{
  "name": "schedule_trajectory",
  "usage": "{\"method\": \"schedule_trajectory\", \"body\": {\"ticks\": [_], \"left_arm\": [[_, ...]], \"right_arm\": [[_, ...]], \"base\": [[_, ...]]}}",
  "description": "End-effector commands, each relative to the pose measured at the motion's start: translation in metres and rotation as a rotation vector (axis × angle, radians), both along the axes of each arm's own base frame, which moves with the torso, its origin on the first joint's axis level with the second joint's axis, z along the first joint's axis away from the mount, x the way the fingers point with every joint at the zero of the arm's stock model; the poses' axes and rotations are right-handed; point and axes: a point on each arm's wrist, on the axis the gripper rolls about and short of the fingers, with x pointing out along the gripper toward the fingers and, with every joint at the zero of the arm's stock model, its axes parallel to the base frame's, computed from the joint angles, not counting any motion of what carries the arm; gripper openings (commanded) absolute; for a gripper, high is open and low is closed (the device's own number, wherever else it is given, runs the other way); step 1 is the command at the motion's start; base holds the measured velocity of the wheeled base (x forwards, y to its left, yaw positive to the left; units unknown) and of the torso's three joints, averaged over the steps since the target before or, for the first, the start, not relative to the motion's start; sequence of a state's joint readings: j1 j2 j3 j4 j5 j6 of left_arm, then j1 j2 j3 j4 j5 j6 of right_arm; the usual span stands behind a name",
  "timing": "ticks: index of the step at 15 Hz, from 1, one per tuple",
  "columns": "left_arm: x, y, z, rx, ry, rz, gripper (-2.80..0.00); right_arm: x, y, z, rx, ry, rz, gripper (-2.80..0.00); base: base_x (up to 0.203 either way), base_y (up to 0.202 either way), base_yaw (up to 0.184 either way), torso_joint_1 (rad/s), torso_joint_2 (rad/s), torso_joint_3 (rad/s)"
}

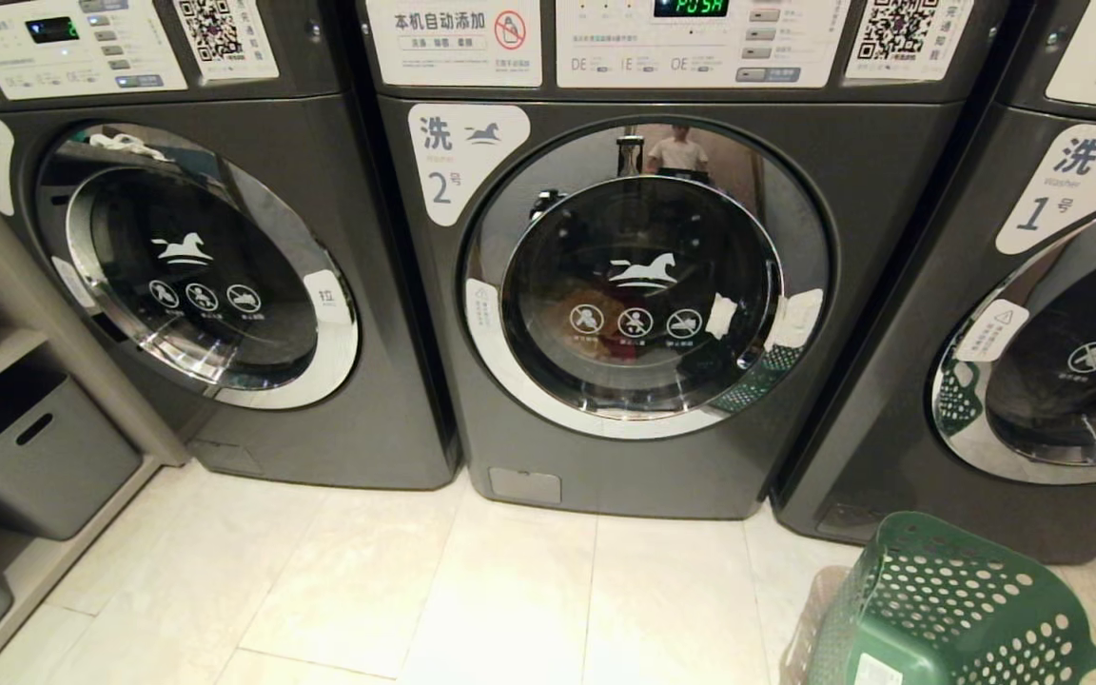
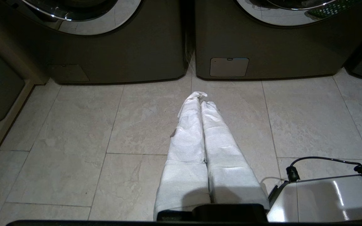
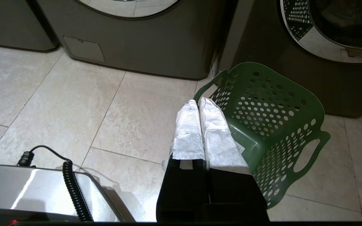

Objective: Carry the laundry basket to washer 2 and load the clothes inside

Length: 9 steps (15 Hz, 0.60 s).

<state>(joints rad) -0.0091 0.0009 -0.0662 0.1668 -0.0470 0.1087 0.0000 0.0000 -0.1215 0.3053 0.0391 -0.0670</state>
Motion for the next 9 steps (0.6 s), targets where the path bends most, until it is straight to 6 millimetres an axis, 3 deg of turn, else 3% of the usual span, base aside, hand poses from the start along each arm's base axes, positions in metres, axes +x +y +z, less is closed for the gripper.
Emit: {"method": "schedule_trajectory", "body": {"ticks": [1, 9], "left_arm": [[-0.0001, 0.0, -0.0003, 0.0, 0.001, -0.001, -2.8], [-0.0001, 0.0, -0.0001, -0.004, 0.0, 0.0, -2.8]], "right_arm": [[0.0001, 0.0, -0.0002, 0.001, 0.003, 0.001, -2.8], [0.0001, 0.0, -0.0002, 0.0, 0.003, 0.001, -2.8]], "base": [[0.148, 0.0, -0.001, -0.002, -0.01, 0.002], [0.189, 0.0, -0.002, 0.004, 0.0, 0.002]]}}
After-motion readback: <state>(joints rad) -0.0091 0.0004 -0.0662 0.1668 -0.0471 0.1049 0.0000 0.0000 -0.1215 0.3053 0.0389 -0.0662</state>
